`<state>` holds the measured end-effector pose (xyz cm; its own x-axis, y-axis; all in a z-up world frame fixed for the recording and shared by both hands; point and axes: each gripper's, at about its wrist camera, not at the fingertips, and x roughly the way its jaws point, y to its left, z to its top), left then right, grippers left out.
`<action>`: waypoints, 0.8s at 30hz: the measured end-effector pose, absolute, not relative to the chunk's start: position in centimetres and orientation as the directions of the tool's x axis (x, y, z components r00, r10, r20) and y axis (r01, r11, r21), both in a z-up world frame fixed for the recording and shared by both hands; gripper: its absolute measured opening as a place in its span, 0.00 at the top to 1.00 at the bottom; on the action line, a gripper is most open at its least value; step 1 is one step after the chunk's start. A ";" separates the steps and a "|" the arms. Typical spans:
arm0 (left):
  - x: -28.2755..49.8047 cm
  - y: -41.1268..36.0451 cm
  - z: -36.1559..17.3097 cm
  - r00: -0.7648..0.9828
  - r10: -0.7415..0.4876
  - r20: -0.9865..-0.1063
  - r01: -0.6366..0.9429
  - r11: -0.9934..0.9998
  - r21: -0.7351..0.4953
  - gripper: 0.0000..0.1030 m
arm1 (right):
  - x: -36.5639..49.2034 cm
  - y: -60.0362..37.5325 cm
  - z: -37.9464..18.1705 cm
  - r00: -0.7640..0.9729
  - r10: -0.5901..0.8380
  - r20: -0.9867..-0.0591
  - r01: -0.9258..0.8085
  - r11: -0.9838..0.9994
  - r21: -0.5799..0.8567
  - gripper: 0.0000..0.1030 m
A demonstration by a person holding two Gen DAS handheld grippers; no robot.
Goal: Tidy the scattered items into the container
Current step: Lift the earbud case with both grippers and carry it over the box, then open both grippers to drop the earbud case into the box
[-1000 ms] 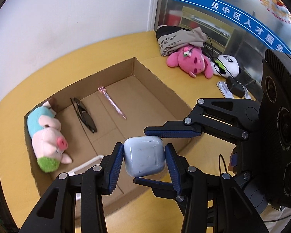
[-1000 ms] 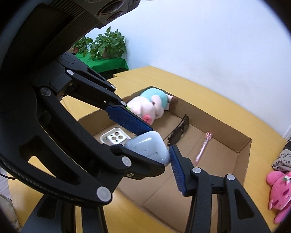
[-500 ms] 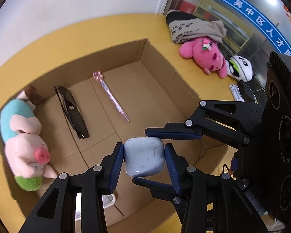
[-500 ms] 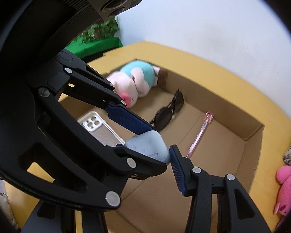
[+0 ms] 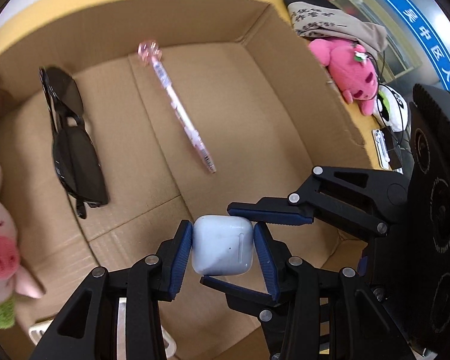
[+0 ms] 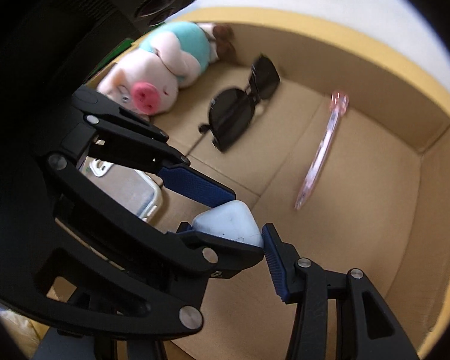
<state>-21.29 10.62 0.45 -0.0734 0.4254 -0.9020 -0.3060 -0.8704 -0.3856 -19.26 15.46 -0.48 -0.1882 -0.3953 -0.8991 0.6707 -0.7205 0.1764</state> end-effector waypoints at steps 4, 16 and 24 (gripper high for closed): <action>-21.5 10.4 -0.8 -0.045 0.449 -0.892 -0.280 -0.863 -0.420 0.56 | -19.9 15.3 -1.9 -0.136 -0.374 -0.917 0.646 -0.736 0.204 0.54; -19.2 9.2 2.7 -0.197 0.393 -0.898 -0.264 -0.904 -0.338 0.35 | -17.7 15.8 -0.9 -0.195 -0.359 -0.913 0.625 -0.763 0.166 0.46; -9.1 5.2 9.5 -0.581 0.235 -0.779 -0.213 -0.968 -0.133 0.01 | -9.2 21.0 5.1 -0.508 -0.421 -0.751 0.498 -0.855 0.142 0.23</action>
<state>-9.09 5.15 9.48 -0.5806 0.2353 -0.7794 -0.2134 -0.9678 -0.1333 -9.24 21.01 5.07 -0.5084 -0.4211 -0.7511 0.4980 -0.8554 0.1425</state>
